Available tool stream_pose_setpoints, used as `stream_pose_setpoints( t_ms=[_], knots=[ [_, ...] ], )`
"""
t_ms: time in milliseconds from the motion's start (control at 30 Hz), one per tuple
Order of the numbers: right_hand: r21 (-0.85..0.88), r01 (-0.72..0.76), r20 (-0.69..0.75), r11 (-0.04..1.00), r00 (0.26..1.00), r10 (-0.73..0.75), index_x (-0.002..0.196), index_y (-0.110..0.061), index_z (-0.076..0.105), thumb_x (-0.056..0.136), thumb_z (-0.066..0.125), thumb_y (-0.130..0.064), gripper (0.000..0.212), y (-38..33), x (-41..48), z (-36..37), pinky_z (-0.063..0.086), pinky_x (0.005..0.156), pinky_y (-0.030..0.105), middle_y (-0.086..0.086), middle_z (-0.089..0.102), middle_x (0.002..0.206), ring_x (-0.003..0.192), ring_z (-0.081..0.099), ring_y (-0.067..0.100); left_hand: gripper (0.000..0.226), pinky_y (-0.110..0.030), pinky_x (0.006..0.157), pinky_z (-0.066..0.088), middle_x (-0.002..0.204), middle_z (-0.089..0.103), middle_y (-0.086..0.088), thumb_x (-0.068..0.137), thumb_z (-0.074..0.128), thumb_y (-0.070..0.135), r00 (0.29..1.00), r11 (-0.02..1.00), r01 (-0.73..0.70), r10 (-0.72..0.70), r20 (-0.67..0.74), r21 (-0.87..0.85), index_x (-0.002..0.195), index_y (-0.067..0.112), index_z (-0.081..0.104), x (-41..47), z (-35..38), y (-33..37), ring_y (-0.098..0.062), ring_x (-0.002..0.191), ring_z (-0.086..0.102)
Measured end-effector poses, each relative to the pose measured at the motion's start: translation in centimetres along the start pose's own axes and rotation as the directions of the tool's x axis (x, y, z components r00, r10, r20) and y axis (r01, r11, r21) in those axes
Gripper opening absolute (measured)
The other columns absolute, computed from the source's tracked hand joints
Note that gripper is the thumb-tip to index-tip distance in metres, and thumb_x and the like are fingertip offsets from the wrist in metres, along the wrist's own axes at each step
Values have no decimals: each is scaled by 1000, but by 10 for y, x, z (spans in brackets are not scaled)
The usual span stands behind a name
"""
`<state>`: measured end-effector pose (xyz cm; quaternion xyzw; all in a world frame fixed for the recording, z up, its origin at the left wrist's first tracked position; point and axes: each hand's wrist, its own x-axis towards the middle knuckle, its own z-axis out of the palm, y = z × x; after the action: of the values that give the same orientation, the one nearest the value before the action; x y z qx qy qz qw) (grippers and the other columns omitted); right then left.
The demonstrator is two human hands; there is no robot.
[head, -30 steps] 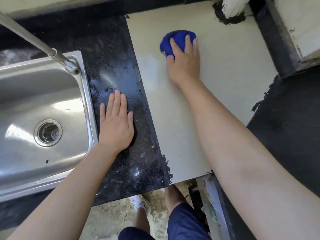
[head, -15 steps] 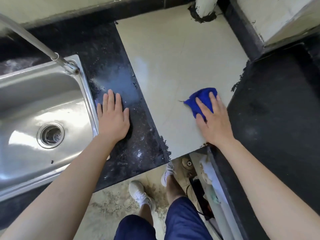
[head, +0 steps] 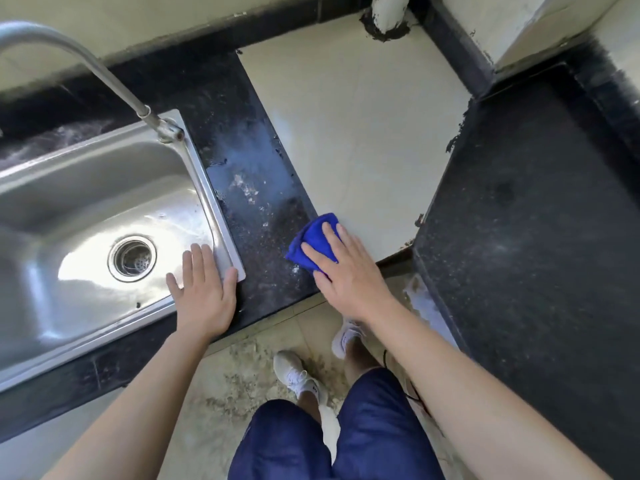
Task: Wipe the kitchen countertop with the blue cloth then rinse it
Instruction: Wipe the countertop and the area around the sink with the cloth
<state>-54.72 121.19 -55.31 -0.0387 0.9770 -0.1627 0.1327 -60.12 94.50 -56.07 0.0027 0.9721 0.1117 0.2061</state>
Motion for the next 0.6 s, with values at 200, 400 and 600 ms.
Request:
stream_pose_setpoints(
  t_ms=[200, 400, 600],
  knots=[
    [11, -460, -104, 888, 883, 458, 159, -35, 8, 106, 23, -47, 57, 87, -2, -31, 7, 125, 48, 11, -4, 168, 154, -7, 32, 66, -59, 119, -6, 167, -8, -2, 102, 11, 56, 998, 999, -12, 9, 58, 40, 159, 25, -4, 4, 1, 2, -22, 152, -12],
    [122, -473, -210, 873, 847, 488, 158, -27, 25, 106, 30, -40, 54, -5, -7, 6, 12, 124, 52, 19, 8, 166, 153, 1, 40, 65, -60, 119, -5, 167, -6, -3, 102, 9, 56, 1000, 998, -1, 0, 15, 68, 159, 27, -2, 3, 4, 2, -24, 153, -11],
    [36, 176, -72, 984, 982, -173, 147, -28, 49, 97, 50, -32, 50, -73, -32, 51, 21, 120, 55, 18, 27, 162, 150, 18, 42, 69, -62, 116, -5, 166, 12, -1, 100, 7, 56, 996, 999, 37, -33, -87, 38, 159, 21, 11, 2, 11, 0, -31, 152, 4]
  ],
)
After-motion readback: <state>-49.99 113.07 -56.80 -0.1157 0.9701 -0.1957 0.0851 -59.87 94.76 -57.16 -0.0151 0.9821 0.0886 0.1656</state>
